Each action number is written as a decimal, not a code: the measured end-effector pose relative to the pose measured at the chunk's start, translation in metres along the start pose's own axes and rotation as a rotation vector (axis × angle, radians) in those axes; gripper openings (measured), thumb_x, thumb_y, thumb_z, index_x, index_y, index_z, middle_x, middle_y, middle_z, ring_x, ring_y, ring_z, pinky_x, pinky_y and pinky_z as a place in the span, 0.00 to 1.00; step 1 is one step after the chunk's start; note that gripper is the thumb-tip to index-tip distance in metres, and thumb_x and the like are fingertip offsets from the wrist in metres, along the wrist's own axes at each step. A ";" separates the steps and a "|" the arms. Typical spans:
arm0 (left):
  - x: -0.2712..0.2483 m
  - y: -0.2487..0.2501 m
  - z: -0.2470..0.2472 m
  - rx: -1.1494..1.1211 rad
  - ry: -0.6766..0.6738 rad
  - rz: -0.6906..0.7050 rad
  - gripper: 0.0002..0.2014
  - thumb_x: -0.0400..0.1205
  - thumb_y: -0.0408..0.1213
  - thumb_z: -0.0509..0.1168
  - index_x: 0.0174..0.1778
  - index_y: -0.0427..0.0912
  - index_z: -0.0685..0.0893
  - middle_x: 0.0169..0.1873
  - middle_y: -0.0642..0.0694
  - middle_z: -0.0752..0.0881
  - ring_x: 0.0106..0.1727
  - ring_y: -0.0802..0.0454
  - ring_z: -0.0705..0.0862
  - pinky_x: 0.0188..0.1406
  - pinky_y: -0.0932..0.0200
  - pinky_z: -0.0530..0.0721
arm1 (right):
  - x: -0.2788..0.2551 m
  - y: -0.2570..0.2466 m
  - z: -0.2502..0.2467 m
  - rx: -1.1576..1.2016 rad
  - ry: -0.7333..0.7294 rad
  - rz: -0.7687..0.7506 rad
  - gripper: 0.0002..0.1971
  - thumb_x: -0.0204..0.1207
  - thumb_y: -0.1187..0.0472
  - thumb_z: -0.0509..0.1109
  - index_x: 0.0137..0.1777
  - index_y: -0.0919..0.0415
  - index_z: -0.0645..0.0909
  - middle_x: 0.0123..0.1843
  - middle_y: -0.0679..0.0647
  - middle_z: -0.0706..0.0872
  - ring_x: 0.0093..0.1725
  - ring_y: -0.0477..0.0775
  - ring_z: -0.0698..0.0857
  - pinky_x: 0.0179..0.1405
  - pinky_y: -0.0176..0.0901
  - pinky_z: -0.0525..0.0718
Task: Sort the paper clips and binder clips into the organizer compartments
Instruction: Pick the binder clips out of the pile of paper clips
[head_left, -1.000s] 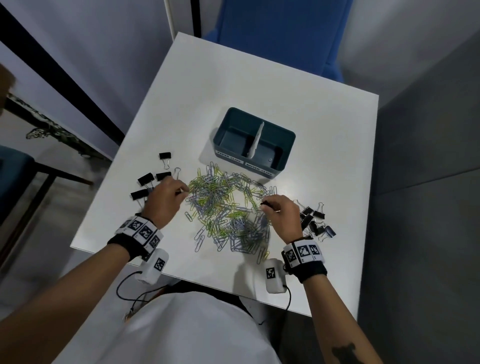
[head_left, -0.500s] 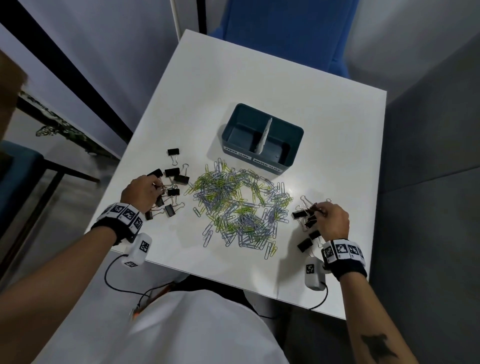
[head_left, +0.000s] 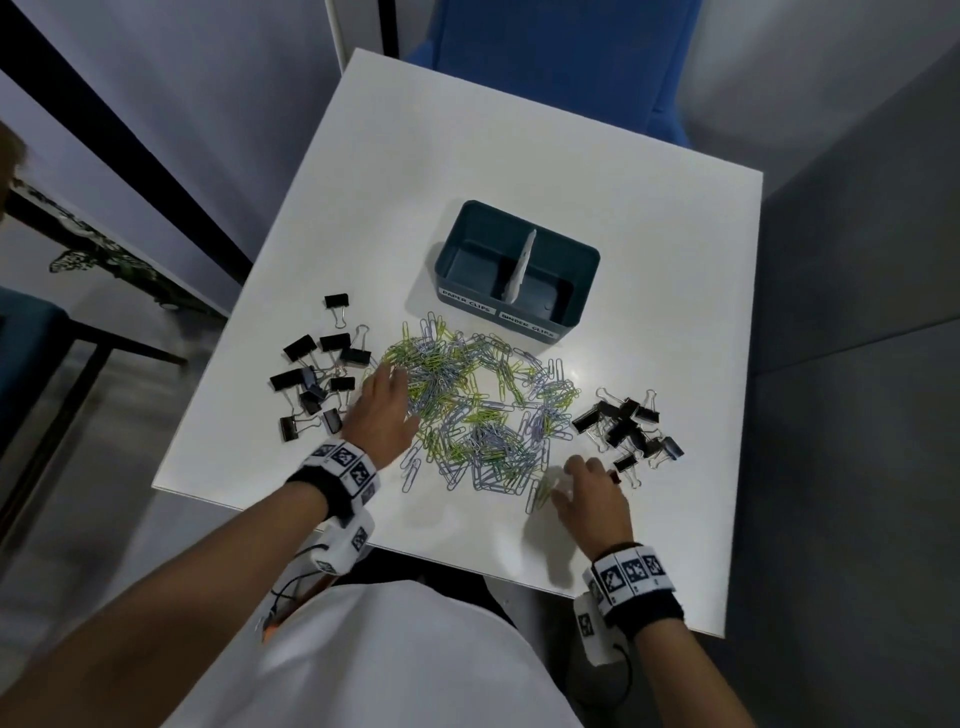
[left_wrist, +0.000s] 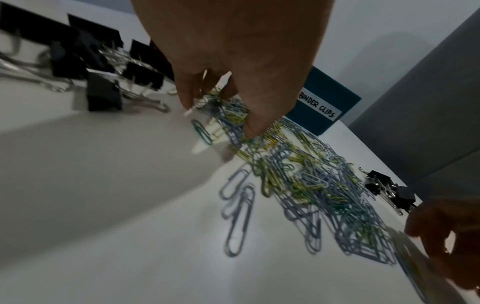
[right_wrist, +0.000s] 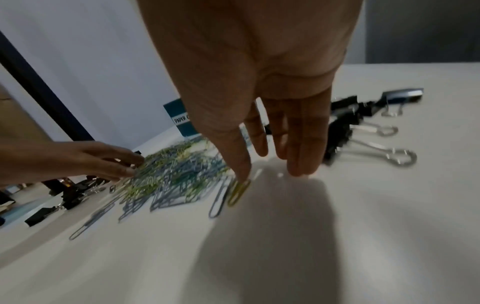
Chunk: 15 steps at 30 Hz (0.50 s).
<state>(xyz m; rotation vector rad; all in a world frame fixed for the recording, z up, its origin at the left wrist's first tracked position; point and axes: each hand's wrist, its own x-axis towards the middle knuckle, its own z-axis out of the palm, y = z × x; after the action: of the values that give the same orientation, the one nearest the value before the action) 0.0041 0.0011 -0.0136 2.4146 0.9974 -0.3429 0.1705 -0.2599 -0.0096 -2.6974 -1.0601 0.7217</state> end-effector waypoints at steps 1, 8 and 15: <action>0.001 0.006 0.003 0.003 0.019 0.010 0.31 0.83 0.42 0.63 0.79 0.34 0.60 0.81 0.33 0.55 0.80 0.36 0.58 0.74 0.40 0.71 | -0.002 0.000 0.006 0.016 -0.035 0.028 0.13 0.75 0.63 0.72 0.57 0.64 0.77 0.52 0.59 0.81 0.40 0.57 0.80 0.32 0.42 0.71; 0.000 0.026 0.018 -0.066 -0.049 0.192 0.31 0.83 0.41 0.63 0.79 0.34 0.62 0.81 0.35 0.58 0.81 0.38 0.57 0.75 0.36 0.67 | 0.018 -0.034 0.025 0.187 0.034 -0.030 0.10 0.75 0.68 0.72 0.56 0.64 0.81 0.54 0.61 0.84 0.43 0.58 0.84 0.40 0.45 0.84; -0.006 0.004 0.013 0.021 0.044 -0.012 0.33 0.86 0.48 0.56 0.82 0.32 0.54 0.81 0.28 0.50 0.82 0.32 0.49 0.81 0.39 0.56 | 0.015 -0.046 0.020 0.117 0.095 -0.003 0.11 0.75 0.59 0.71 0.55 0.62 0.78 0.51 0.59 0.80 0.44 0.61 0.81 0.32 0.48 0.80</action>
<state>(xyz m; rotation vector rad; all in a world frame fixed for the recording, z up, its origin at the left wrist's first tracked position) 0.0023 -0.0113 -0.0208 2.4451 1.0331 -0.3077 0.1426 -0.2158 -0.0186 -2.6021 -0.9678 0.6271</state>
